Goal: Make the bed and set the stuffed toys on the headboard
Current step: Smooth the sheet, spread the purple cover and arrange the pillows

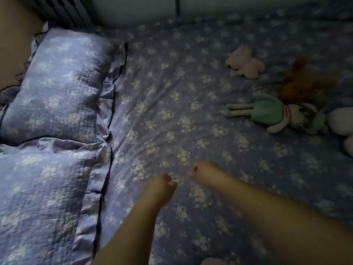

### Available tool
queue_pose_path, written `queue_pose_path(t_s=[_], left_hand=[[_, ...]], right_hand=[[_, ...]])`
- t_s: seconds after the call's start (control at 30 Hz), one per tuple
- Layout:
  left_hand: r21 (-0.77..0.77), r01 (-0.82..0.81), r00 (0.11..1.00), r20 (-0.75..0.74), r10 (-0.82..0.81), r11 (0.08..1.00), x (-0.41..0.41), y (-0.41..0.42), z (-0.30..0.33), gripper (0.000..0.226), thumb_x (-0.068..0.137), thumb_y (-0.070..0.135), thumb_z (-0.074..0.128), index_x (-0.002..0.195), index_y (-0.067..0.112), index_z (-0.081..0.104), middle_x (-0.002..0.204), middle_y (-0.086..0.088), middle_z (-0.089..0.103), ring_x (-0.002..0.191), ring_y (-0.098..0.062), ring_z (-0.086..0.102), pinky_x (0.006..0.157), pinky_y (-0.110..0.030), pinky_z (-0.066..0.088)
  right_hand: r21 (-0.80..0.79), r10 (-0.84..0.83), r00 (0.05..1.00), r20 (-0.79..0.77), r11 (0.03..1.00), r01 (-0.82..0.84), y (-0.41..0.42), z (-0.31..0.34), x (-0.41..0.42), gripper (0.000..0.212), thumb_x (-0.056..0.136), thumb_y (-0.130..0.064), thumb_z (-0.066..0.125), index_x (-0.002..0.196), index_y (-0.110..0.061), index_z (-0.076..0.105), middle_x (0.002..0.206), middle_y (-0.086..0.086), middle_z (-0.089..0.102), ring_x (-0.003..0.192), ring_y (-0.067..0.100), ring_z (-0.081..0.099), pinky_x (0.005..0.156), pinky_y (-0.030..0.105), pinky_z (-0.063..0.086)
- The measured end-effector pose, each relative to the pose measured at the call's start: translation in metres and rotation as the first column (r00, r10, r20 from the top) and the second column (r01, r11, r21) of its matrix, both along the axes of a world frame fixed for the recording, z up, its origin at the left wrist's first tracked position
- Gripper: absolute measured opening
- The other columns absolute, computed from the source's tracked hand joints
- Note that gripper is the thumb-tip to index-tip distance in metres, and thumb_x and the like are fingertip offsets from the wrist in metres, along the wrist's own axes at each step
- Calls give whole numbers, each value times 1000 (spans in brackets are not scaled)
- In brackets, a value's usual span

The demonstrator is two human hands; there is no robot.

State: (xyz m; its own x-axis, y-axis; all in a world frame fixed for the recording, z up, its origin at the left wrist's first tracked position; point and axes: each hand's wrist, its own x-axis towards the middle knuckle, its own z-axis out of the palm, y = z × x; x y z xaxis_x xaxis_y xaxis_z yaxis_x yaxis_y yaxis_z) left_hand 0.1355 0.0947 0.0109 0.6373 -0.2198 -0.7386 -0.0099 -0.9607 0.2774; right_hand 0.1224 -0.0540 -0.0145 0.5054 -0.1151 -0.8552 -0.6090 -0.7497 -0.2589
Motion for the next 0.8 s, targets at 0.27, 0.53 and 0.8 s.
queue_pose_path(t_s=[0.27, 0.53, 0.8], left_hand=[[55, 56, 998, -13, -55, 997, 33, -69, 53, 27, 99, 32, 42, 112, 13, 56, 113, -10, 58, 97, -21, 52, 84, -27, 41], [-44, 30, 996, 88, -26, 999, 66, -97, 105, 39, 97, 33, 46, 129, 10, 51, 130, -12, 54, 117, -28, 52, 93, -32, 41], [-121, 32, 994, 105, -19, 992, 110, -92, 123, 51, 97, 34, 48, 141, 11, 37, 142, -14, 44, 123, -31, 48, 98, -34, 40]], right_hand=[[-70, -111, 993, -41, 992, 107, -94, 41, 20, 26, 100, -31, 40, 109, -11, 55, 89, 7, 48, 76, 23, 47, 73, 32, 42], [-7, -202, 968, 146, 979, 205, -100, 96, 41, 29, 99, -30, 42, 74, -15, 43, 72, 6, 41, 68, 22, 42, 61, 30, 37], [26, -299, 940, 164, 954, 298, -90, 126, 47, 20, 98, -30, 47, 95, -14, 57, 88, 8, 49, 78, 19, 43, 68, 29, 36]])
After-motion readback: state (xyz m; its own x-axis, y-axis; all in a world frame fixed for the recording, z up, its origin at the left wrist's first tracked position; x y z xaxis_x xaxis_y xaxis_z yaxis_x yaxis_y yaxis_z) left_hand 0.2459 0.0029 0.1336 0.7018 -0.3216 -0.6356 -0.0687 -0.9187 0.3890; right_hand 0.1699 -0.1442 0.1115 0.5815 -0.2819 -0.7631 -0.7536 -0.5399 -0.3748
